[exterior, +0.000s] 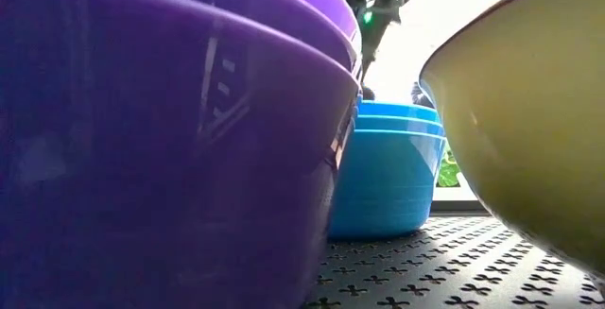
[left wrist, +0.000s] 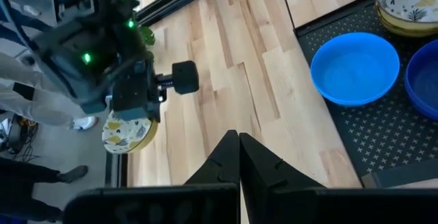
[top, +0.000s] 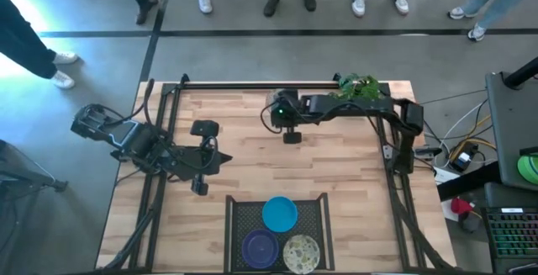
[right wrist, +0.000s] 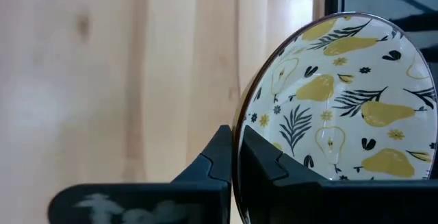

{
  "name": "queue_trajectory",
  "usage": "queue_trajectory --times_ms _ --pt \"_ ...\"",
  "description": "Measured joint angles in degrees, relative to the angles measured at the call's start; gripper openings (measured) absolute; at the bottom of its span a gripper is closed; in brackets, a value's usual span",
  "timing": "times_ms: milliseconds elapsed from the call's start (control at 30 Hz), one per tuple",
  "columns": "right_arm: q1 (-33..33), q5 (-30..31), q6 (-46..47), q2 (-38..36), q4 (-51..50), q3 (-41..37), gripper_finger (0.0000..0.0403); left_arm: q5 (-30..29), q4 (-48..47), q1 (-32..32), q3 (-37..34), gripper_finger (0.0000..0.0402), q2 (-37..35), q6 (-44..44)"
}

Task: Pick & Place Mini bowls
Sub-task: Stack the white patterned bowl on top of the white patterned bowls on the shelf

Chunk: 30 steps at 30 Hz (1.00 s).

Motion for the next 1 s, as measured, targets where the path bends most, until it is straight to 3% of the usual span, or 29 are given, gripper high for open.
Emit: queue_trajectory --times_ms 500,1000 --pt "12.7 0.0 6.3 -7.4 -7.3 0.0 0.0008 0.0 0.9 0.0 0.2 0.0 -0.1 -1.6" --pt "23.7 0.0 15.2 -9.3 -10.2 2.1 0.0008 -1.7 3.3 0.0 0.2 0.0 -0.1 -3.2"
